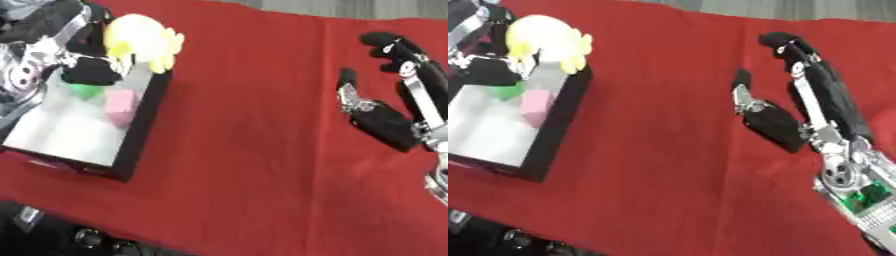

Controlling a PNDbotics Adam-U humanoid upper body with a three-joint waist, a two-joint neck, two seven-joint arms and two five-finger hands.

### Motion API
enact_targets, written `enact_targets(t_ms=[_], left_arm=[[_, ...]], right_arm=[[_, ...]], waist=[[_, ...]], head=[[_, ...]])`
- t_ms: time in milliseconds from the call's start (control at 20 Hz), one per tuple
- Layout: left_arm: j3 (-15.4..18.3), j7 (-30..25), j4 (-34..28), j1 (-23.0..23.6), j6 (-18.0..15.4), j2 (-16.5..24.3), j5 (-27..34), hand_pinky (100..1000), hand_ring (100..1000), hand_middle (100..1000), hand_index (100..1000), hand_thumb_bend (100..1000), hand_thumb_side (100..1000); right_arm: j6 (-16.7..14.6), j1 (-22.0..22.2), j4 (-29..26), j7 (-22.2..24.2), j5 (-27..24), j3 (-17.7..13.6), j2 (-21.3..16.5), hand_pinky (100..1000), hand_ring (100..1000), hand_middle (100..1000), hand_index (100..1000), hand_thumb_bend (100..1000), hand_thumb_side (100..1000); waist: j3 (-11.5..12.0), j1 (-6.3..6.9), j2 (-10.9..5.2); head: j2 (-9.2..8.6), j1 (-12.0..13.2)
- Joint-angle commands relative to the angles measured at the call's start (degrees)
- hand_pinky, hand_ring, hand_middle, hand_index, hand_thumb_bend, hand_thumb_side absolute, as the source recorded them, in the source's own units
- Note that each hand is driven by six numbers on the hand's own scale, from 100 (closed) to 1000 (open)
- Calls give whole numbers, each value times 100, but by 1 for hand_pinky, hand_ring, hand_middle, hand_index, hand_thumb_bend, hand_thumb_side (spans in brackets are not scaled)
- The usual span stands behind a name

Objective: Pick up the objects with one hand, pass them to the other hand, and then place them into the box on the other side of the table.

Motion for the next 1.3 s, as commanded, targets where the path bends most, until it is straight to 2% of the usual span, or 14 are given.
enact_targets(t_ms=[50,300,750,800,900,1000,1050,1100,1150,1200,1250,1300], left_arm=[[314,268,-70,174,45,319,184,803,485,283,326,100,247],[527,683,60,553,78,349,429,809,488,298,347,100,247],[497,914,450,764,-72,267,353,826,530,386,419,100,239],[494,902,473,776,-86,261,315,829,540,400,430,100,247],[498,870,527,809,-89,246,230,851,585,454,495,100,249],[497,814,590,839,-71,237,123,878,661,521,617,100,254],[495,773,615,847,-65,232,51,878,661,521,617,100,254],[499,733,646,857,-45,231,-34,920,765,637,748,100,254],[502,693,668,869,-23,233,-149,943,809,708,808,100,256],[502,636,682,883,-3,235,-281,974,840,740,846,202,271],[494,542,697,903,20,242,-435,994,849,737,847,287,289],[487,424,711,919,41,248,-595,1000,854,738,848,316,295]], right_arm=[[-11,-32,-104,-81,-31,-98,-94,818,875,916,913,100,661],[-5,15,-104,-153,-60,-126,-87,819,875,920,913,100,667],[-18,82,-104,-272,-134,-163,-79,820,877,924,914,100,670],[-24,87,-104,-287,-143,-170,-79,820,877,924,913,100,627],[-47,103,-104,-312,-161,-179,-78,820,877,924,913,100,613],[-69,110,-104,-332,-177,-182,-77,819,877,925,913,100,625],[-75,110,-104,-340,-185,-183,-77,819,877,925,913,100,625],[-80,112,-104,-348,-193,-185,-76,819,877,926,913,100,635],[-83,115,-104,-357,-199,-189,-75,819,877,926,913,100,638],[-84,119,-104,-368,-203,-191,-75,819,876,925,913,100,644],[-84,126,-104,-376,-207,-191,-77,819,875,923,913,100,650],[-83,132,-104,-381,-209,-191,-79,818,874,921,912,100,654]], waist=[[9,-60,-95],[12,-138,-85],[-28,-226,-81],[-30,-229,-80],[-37,-234,-76],[-45,-236,-73],[-47,-237,-72],[-48,-237,-71],[-50,-237,-71],[-51,-238,-70],[-51,-238,-69],[-50,-238,-69]], head=[[-74,118],[-133,203],[-164,272],[-160,268],[-153,259],[-142,251],[-137,249],[-134,248],[-132,249],[-130,249],[-130,251],[-130,252]])
